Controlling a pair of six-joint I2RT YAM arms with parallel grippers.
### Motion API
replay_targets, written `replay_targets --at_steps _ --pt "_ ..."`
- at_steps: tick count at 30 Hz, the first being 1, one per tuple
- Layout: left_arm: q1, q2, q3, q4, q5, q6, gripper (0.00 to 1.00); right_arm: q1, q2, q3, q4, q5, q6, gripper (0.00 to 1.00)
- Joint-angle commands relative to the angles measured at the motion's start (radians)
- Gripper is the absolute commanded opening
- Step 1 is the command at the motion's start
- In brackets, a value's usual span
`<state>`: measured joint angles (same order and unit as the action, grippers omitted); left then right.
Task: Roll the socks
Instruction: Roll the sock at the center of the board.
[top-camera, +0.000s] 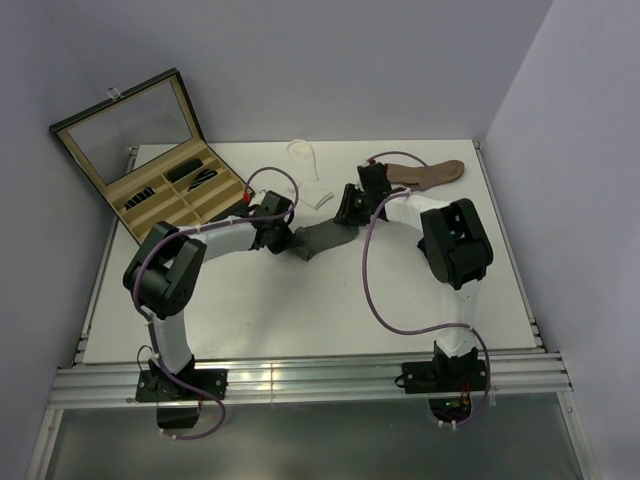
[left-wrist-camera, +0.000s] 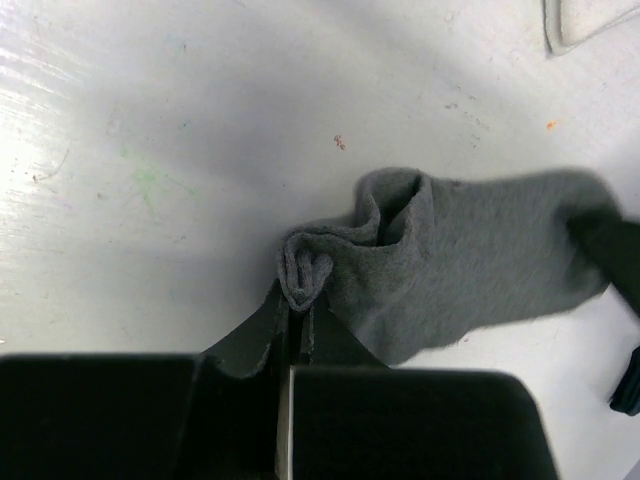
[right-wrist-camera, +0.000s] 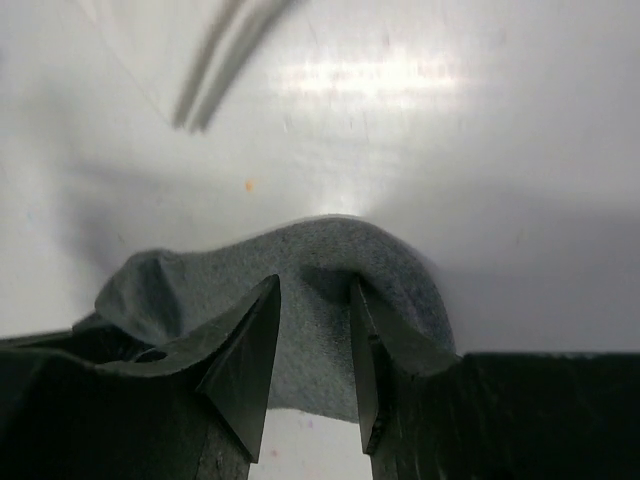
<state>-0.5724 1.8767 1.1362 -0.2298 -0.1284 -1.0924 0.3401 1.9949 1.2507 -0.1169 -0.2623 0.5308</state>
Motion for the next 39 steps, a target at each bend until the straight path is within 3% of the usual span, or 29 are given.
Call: replay_targets --at_steps 1,6,13,18,23,39 --pt "0.008 0.018 0.027 -0.028 -0.01 0.06 0.0 -0.012 0.071 0.122 -0.089 0.069 -0.083 0.42" --pt "0.006 0.027 0.028 -0.034 -0.01 0.072 0.0 -0.01 0.044 0.179 -0.031 0.049 -0.181 0.42" --pt "0.006 0.048 0.06 -0.046 -0.011 0.063 0.0 0.126 -0.206 -0.037 0.105 0.156 -0.298 0.42" --pt "0.008 0.041 0.059 -0.052 -0.022 0.069 0.0 0.252 -0.281 -0.172 0.215 0.163 -0.214 0.42" --pt "0.006 0.036 0.056 -0.057 -0.022 0.072 0.0 0.292 -0.269 -0.217 0.283 0.115 -0.117 0.42" --pt "0.006 0.022 0.04 -0.062 -0.017 0.074 0.0 0.333 -0.153 -0.247 0.335 0.057 -0.117 0.42"
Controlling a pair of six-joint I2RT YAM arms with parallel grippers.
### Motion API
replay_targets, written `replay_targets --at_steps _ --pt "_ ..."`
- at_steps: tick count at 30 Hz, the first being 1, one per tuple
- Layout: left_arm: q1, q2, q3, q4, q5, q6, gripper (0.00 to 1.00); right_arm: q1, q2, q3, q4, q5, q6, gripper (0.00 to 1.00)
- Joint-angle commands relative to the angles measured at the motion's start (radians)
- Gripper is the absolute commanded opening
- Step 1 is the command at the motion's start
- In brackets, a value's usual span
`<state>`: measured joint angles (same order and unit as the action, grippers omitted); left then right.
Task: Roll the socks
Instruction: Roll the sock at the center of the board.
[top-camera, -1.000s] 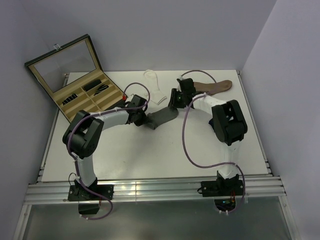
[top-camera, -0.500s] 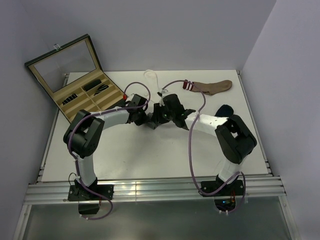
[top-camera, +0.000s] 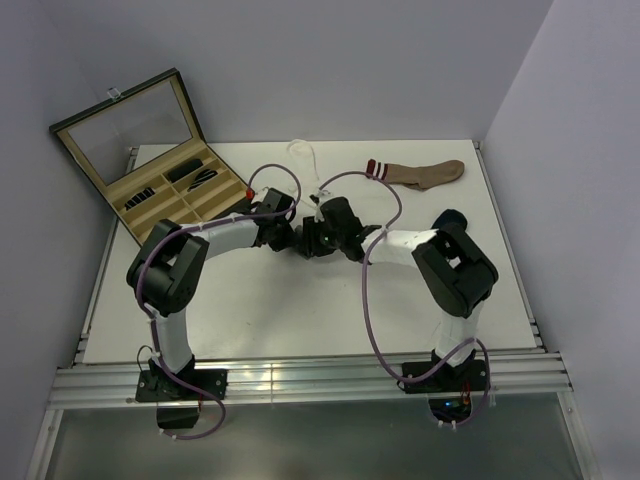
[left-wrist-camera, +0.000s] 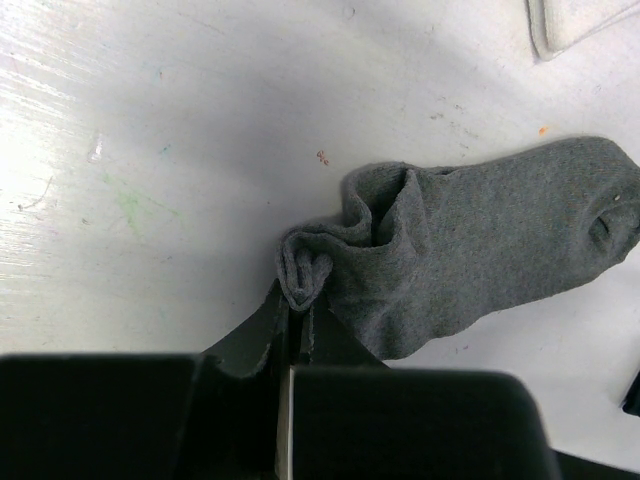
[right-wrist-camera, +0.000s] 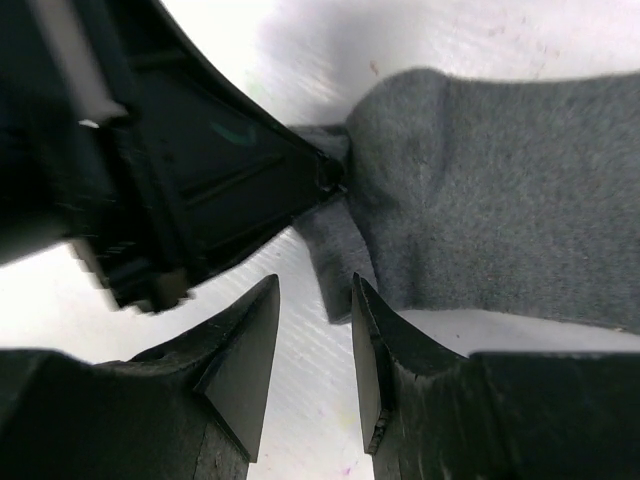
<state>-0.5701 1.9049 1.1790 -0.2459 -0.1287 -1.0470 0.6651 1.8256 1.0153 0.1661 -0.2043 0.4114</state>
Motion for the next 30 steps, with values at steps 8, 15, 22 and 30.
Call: replay_targets --at_steps 8,15,22,30 --pt "0.006 -0.006 -0.007 -0.046 -0.014 0.019 0.0 0.008 0.038 -0.034 0.058 -0.004 0.001 0.38" --pt "0.004 -0.009 -0.021 -0.038 -0.011 -0.01 0.0 0.007 0.027 -0.07 0.073 -0.014 0.066 0.03" --pt "0.004 -0.035 -0.058 0.002 -0.008 -0.048 0.05 -0.039 0.054 -0.144 0.145 -0.113 0.231 0.0" --pt "0.006 -0.023 -0.035 -0.004 -0.005 -0.03 0.0 -0.101 0.026 -0.178 0.194 -0.173 0.216 0.11"
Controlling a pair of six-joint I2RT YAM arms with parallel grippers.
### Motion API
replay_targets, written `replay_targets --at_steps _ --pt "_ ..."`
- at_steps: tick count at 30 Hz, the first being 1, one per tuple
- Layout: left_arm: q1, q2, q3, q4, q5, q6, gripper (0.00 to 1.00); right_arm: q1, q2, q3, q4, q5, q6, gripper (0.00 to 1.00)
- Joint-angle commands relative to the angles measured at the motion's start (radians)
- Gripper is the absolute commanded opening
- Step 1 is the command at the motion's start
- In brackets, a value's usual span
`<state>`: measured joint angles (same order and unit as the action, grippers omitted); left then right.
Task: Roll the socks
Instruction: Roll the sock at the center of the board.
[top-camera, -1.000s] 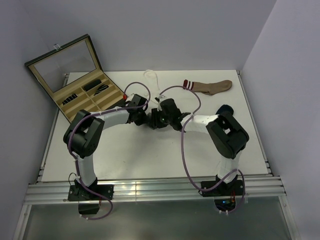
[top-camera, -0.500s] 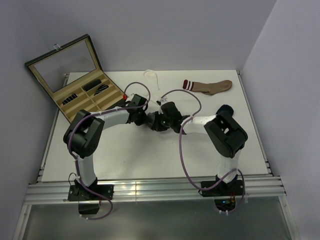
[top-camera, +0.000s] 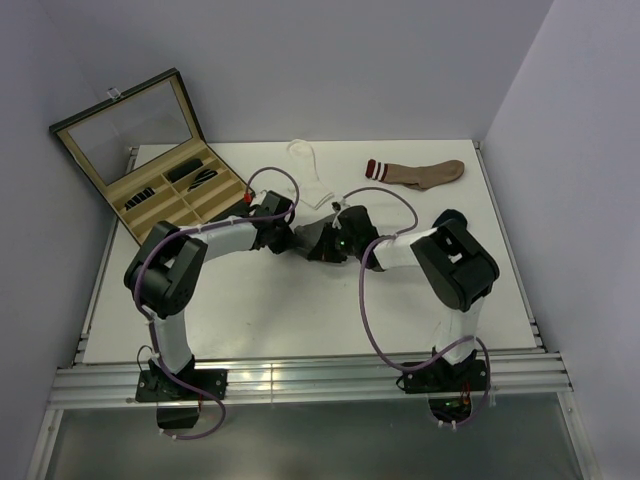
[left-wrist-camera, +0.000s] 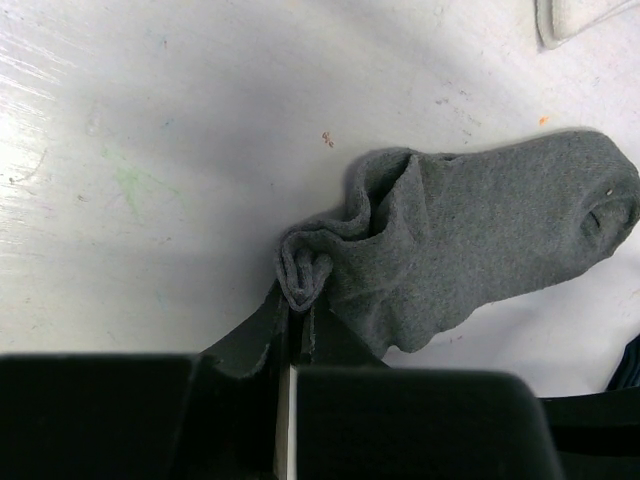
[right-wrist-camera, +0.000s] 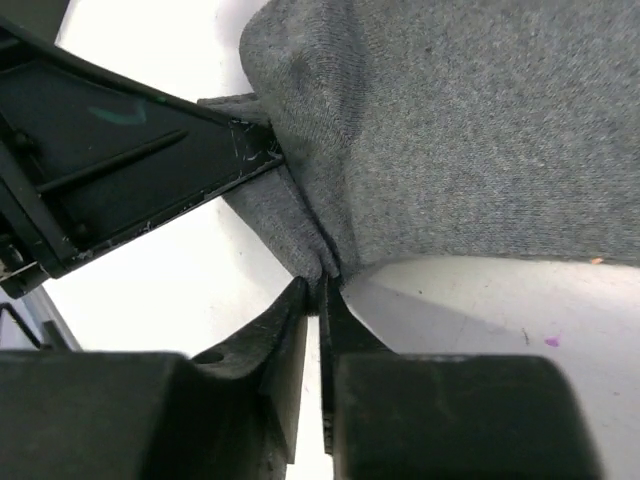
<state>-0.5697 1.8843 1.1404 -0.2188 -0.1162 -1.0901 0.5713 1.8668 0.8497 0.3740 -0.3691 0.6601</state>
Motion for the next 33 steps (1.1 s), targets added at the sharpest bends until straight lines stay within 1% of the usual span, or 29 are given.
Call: replay_targets --at_steps 1,2,5,6,7,13,21,27,33 --pt "0.005 -0.002 0.002 -0.03 -0.017 0.015 0.0 -0.001 -0.052 -0.009 -0.023 0.001 -0.08 0.16" --pt "0.005 -0.002 0.002 -0.031 -0.019 0.016 0.0 0.012 -0.067 -0.003 -0.049 0.013 -0.105 0.24" --pt "0.005 -0.007 0.004 -0.036 -0.019 0.029 0.0 0.041 -0.115 0.018 -0.09 0.079 -0.2 0.34" --pt "0.005 -0.005 0.005 -0.036 -0.019 0.03 0.0 0.048 -0.121 0.034 -0.101 0.108 -0.221 0.36" --pt "0.005 -0.005 0.005 -0.037 -0.017 0.032 0.0 0.056 -0.124 0.043 -0.112 0.12 -0.264 0.36" --pt "0.005 -0.001 0.01 -0.037 -0.01 0.038 0.0 0.105 -0.123 0.081 -0.126 0.205 -0.404 0.39" --pt "0.005 0.004 0.019 -0.047 -0.003 0.048 0.0 0.114 -0.078 0.14 -0.122 0.226 -0.502 0.41" --pt "0.005 0.009 0.024 -0.047 0.0 0.05 0.0 0.121 -0.035 0.178 -0.144 0.173 -0.519 0.41" --pt "0.005 0.01 0.028 -0.051 -0.002 0.049 0.0 0.134 -0.001 0.163 -0.141 0.133 -0.491 0.4"
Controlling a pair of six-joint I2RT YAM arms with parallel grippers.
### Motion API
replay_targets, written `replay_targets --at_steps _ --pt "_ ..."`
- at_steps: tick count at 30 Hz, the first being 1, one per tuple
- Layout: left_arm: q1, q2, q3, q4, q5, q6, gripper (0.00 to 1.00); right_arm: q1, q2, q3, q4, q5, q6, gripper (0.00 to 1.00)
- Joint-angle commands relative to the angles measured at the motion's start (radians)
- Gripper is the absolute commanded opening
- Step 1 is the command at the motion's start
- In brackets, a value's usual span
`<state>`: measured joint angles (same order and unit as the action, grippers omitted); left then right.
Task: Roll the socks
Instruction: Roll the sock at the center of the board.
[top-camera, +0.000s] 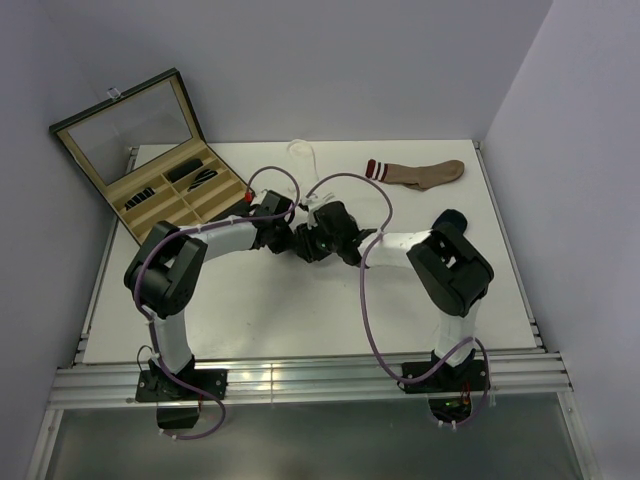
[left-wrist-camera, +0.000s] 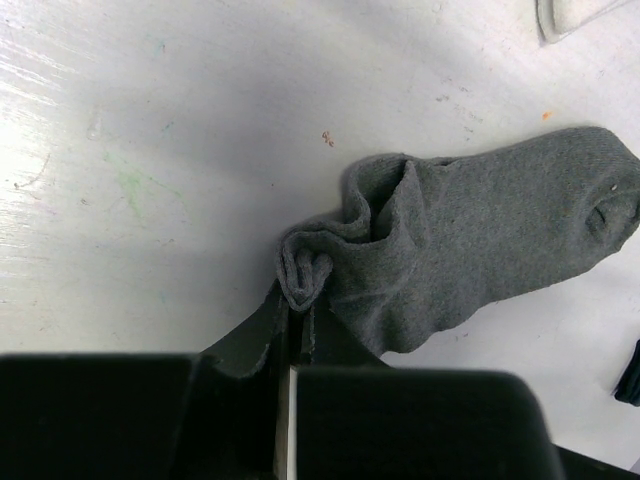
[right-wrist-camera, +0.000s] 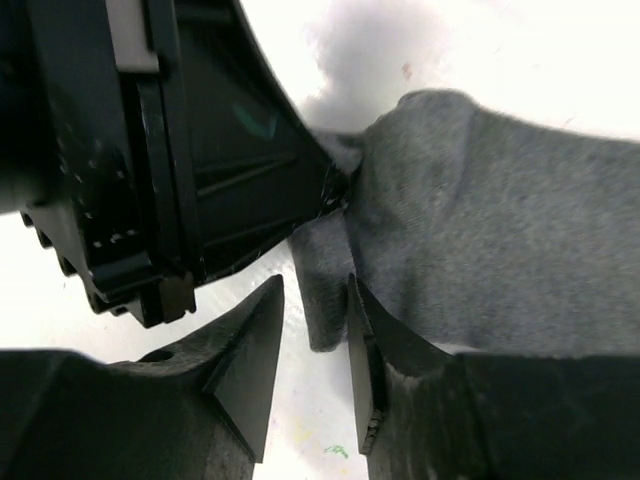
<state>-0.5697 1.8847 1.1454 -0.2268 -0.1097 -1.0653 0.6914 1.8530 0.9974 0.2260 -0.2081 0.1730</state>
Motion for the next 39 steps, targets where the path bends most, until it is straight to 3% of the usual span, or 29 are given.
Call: replay_targets --at_steps 1,7,20,24,26,35,39 --pt "0.005 0.01 0.024 -0.045 -0.008 0.024 0.0 0.017 0.012 0.011 0.01 -0.033 0.002 0.38" --pt "0.005 0.013 0.022 -0.039 -0.002 0.015 0.0 0.019 0.011 -0.022 0.019 -0.043 0.022 0.29" --pt "0.005 0.008 0.019 -0.042 -0.004 0.013 0.0 0.019 0.06 0.007 -0.082 0.05 0.08 0.27" --pt "0.005 -0.002 0.014 -0.039 -0.007 0.011 0.0 0.007 0.057 0.004 -0.09 -0.022 0.141 0.04" --pt "0.005 -0.01 0.007 -0.026 -0.01 0.007 0.01 -0.018 0.054 0.003 -0.086 -0.074 0.19 0.0" --pt "0.007 -0.078 -0.045 0.032 -0.024 -0.038 0.24 -0.157 0.081 -0.118 0.124 -0.351 0.494 0.0" --pt "0.011 -0.116 -0.076 0.066 -0.018 -0.065 0.42 -0.187 0.127 -0.135 0.162 -0.393 0.549 0.0"
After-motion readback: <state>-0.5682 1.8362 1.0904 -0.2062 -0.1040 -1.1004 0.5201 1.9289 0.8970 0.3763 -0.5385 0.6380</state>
